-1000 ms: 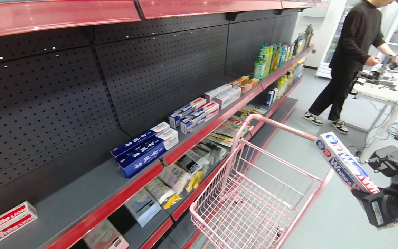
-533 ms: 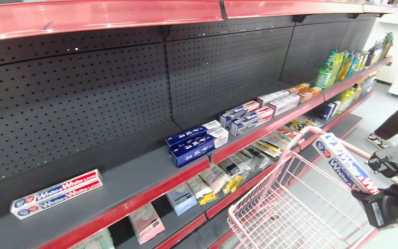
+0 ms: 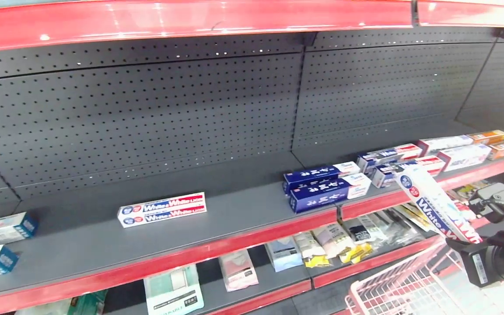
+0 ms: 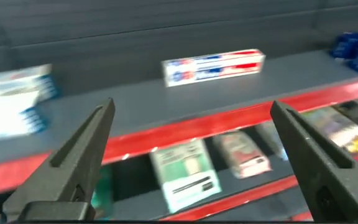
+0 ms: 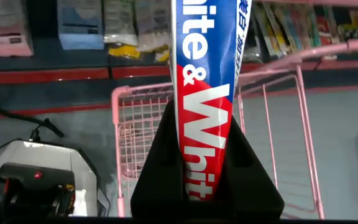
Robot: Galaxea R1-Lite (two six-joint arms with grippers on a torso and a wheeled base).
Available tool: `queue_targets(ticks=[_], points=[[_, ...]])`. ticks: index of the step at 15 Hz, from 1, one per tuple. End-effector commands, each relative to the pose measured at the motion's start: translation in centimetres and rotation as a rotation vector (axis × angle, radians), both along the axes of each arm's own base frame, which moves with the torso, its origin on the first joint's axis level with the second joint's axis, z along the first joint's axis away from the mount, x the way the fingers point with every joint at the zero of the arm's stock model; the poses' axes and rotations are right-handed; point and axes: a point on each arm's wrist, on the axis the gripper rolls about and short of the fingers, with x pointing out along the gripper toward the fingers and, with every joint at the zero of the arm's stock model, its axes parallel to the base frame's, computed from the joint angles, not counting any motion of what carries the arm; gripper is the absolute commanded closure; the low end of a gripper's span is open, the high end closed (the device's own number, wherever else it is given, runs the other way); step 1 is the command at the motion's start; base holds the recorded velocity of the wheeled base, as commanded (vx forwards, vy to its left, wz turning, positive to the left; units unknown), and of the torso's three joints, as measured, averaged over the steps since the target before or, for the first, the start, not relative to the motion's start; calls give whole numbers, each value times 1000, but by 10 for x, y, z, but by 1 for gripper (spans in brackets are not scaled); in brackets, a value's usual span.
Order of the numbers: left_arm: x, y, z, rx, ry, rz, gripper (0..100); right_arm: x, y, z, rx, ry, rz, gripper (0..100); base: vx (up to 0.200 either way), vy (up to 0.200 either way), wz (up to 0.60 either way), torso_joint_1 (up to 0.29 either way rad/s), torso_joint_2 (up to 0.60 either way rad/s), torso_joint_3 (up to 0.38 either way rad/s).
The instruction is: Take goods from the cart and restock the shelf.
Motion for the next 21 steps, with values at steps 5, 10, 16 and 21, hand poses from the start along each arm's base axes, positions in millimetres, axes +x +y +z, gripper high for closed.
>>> queue_targets(ticks=[5,10,16,21], points=[[0,0,0,0,1,-1,0,2,0,0,-23,1,13,100,0,0,240,0,1,3],[0,0,0,0,1,0,0,2,1,2,-27,-9,20,100,0,0,0,0,0,0],[0,0,0,0,1,-1,0,0,0,-1,-28,0,18,100,0,0,200,2,0,2],[0,0,0,-1,1,0,0,-8,-2,9,-10,-61,5,100,0,0,0,0,0,0]])
